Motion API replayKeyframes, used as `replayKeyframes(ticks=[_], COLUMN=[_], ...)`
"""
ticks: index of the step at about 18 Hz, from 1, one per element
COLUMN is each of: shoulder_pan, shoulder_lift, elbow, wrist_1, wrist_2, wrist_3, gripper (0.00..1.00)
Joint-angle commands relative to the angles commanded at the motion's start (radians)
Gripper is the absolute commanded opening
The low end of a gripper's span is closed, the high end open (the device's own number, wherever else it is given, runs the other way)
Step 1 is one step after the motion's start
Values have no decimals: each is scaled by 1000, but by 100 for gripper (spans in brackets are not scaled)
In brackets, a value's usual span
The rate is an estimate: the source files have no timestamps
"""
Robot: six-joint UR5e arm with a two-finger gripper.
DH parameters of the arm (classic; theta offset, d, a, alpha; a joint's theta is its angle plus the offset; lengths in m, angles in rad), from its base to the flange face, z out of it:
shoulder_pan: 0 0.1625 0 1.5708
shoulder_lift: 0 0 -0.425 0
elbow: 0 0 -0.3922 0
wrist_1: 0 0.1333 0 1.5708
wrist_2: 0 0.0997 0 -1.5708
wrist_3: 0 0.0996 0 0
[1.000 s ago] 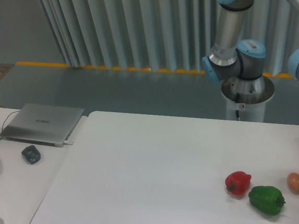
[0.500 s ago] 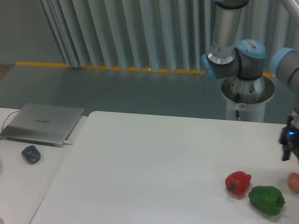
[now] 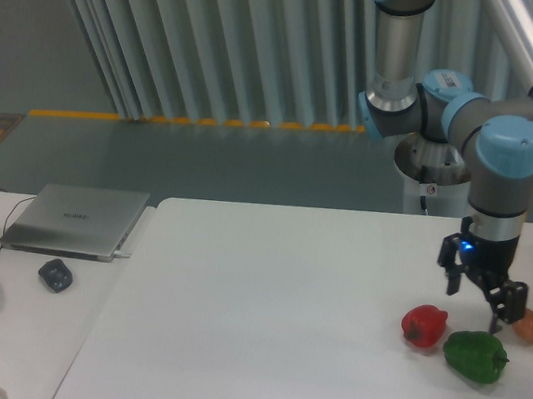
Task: Place the red peppers in a basket
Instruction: 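Lower the open gripper over the red bell pepper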
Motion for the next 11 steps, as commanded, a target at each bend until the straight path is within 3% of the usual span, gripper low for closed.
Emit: replayKeyframes(ticks=[11], shoulder_pan=[-29], shoulder_lift=[-54], elbow=[-48], wrist_1=[17], wrist_2=[-5], wrist_3=[-76], gripper=[100])
